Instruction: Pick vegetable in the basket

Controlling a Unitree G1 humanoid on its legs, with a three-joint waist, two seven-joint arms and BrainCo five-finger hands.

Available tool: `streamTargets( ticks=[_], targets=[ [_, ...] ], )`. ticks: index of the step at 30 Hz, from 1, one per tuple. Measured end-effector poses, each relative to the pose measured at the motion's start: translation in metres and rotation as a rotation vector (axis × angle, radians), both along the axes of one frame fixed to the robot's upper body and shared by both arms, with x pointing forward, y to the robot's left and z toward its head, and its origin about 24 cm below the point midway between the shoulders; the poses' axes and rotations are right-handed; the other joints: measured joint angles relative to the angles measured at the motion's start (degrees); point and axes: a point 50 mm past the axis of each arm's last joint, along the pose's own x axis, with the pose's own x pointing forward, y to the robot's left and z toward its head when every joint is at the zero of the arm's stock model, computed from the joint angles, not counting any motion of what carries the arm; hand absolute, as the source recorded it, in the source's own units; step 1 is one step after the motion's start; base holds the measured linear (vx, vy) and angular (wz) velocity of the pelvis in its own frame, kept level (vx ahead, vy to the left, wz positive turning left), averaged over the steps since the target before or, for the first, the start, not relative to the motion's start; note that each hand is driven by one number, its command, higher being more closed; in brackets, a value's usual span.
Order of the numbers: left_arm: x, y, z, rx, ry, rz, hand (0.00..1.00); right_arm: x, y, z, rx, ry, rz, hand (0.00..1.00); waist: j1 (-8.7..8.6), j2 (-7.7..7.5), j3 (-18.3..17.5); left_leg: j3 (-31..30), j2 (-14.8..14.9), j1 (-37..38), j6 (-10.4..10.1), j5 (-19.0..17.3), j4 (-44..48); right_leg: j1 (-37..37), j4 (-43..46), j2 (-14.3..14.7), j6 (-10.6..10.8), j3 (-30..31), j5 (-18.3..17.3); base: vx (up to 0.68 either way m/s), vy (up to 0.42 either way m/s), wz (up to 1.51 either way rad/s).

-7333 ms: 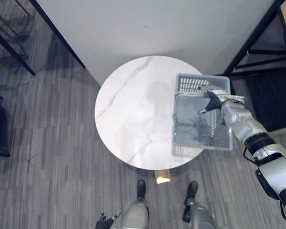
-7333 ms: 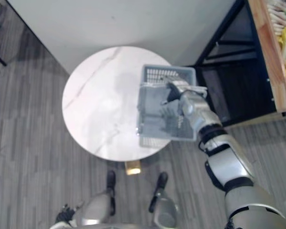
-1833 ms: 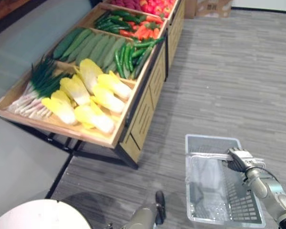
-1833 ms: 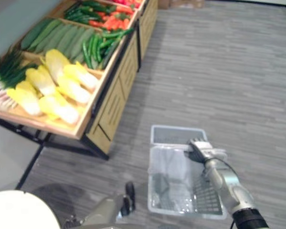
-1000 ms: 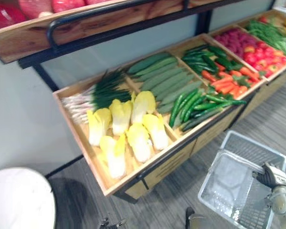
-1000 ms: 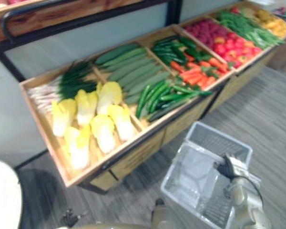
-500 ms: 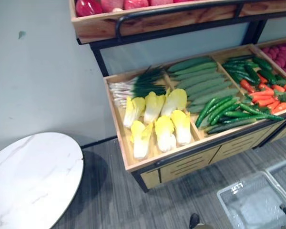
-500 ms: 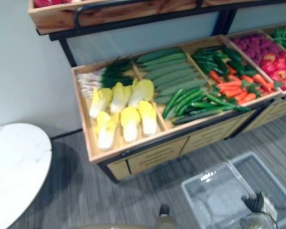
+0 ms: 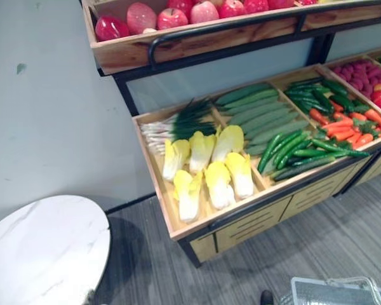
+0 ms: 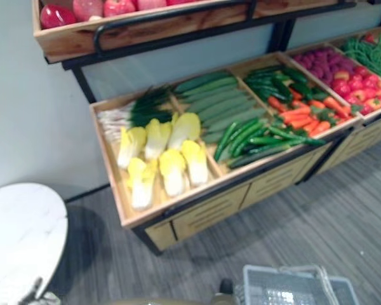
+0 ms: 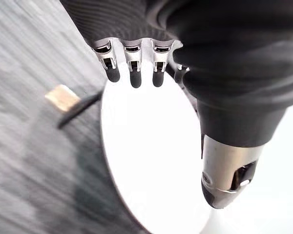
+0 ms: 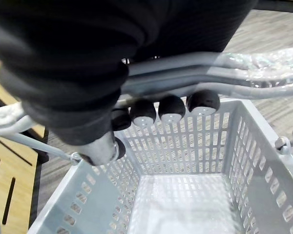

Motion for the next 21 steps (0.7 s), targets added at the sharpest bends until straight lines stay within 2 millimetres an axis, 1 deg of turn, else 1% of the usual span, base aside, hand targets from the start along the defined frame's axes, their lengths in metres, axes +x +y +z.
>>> streamTargets(
  ticks=[1,2,4,6,7,9,11,13,15,16,17,19,21],
  targets=[
    [0.013,0.001,0.017,0.084,-0.057,-0.023,0.00,-0.003,0.005,-0.003,0.014,-0.003,-0.019,1.00,0.06,-0.44,-0.4,-0.4,0.0,0.0,0.0,0.0,0.0,0.2,0.0,0.0,0.0,-0.5,0.0,0.01,0.002,0.13],
    [0.025,-0.002,0.032,0.151,-0.108,-0.058,0.00,-0.002,0.010,-0.006,0.026,-0.011,-0.019,1.00,0.21,-0.75,-1.0,-0.3,0.0,0.0,0.0,0.0,0.0,0.2,0.0,0.0,0.0,-0.5,0.0,0.01,0.002,0.09],
    [0.035,-0.011,0.044,0.218,-0.119,-0.125,0.00,0.002,0.016,-0.008,0.034,-0.027,-0.010,1.00,0.25,-0.89,-1.4,-0.3,0.0,0.2,0.0,0.0,0.0,0.4,0.0,-0.1,0.0,-0.5,0.0,0.00,0.000,0.00],
    [0.053,-0.030,0.054,0.269,-0.139,-0.237,0.00,0.009,0.024,-0.010,0.044,-0.043,0.016,1.00,0.26,-0.95,-1.4,0.0,0.0,1.2,0.1,0.0,0.0,1.4,0.0,-0.1,0.0,-0.5,0.0,0.00,0.000,0.00],
    [0.058,-0.035,0.056,0.279,-0.145,-0.269,0.00,0.011,0.025,-0.010,0.044,-0.051,0.024,1.00,0.26,-0.96,-1.5,0.1,0.1,1.4,0.1,-0.1,0.0,1.6,0.0,0.0,-0.1,-0.5,-0.1,-0.04,-0.007,-0.04],
    [0.074,-0.053,0.066,0.306,-0.187,-0.360,0.00,0.020,0.026,-0.008,0.032,-0.069,0.065,1.00,0.49,-1.11,-1.5,1.3,0.3,1.6,0.1,-0.5,0.1,1.4,0.0,0.2,-0.1,0.3,-0.1,-0.06,-0.018,-0.16],
    [0.084,-0.063,0.072,0.328,-0.210,-0.430,0.00,0.024,0.026,-0.006,0.025,-0.076,0.085,1.00,0.86,-1.24,-1.5,2.1,0.8,1.9,0.0,-0.6,0.1,1.1,0.0,0.5,-0.4,1.1,-0.3,-0.07,-0.042,-0.24],
    [0.093,-0.074,0.076,0.341,-0.225,-0.505,0.00,0.027,0.029,-0.006,0.026,-0.075,0.118,1.00,0.94,-1.35,-1.6,3.1,1.3,2.3,-0.2,-0.7,0.2,1.0,0.0,1.1,-0.5,1.8,-0.4,-0.04,-0.037,-0.20],
    [0.098,-0.083,0.075,0.341,-0.212,-0.570,0.00,0.035,0.033,-0.006,0.024,-0.077,0.166,1.00,0.62,-1.42,-1.7,4.5,1.8,2.5,-0.5,-1.3,0.2,0.3,0.0,1.8,-0.5,3.0,-0.4,-0.03,-0.034,-0.32],
    [0.099,-0.084,0.075,0.346,-0.204,-0.582,0.00,0.038,0.034,-0.006,0.026,-0.078,0.180,1.00,0.58,-1.44,-1.7,4.9,2.0,2.5,-0.5,-1.3,0.2,0.1,0.0,2.0,-0.5,3.4,-0.4,-0.02,-0.037,-0.40],
    [0.100,-0.087,0.073,0.357,-0.179,-0.611,0.00,0.042,0.037,-0.006,0.026,-0.078,0.210,1.00,0.44,-1.47,-1.6,5.8,2.2,2.9,-0.6,-1.3,0.1,-0.1,-0.1,2.5,-0.6,4.0,-0.4,0.00,-0.022,-0.26],
    [0.102,-0.092,0.069,0.356,-0.151,-0.652,0.00,0.044,0.040,-0.007,0.032,-0.072,0.236,1.00,-0.10,-1.44,-1.7,6.3,2.5,3.5,-1.2,-1.4,0.1,0.0,-0.1,3.1,-0.5,4.7,-0.3,0.02,-0.018,-0.25],
    [0.107,-0.097,0.066,0.342,-0.139,-0.670,0.00,0.045,0.041,-0.008,0.035,-0.069,0.245,1.00,-0.10,-1.46,-1.7,7.3,3.0,4.1,-1.4,-1.5,0.1,0.0,-0.1,3.5,-0.5,5.6,-0.3,0.03,-0.016,-0.25]
  ],
)
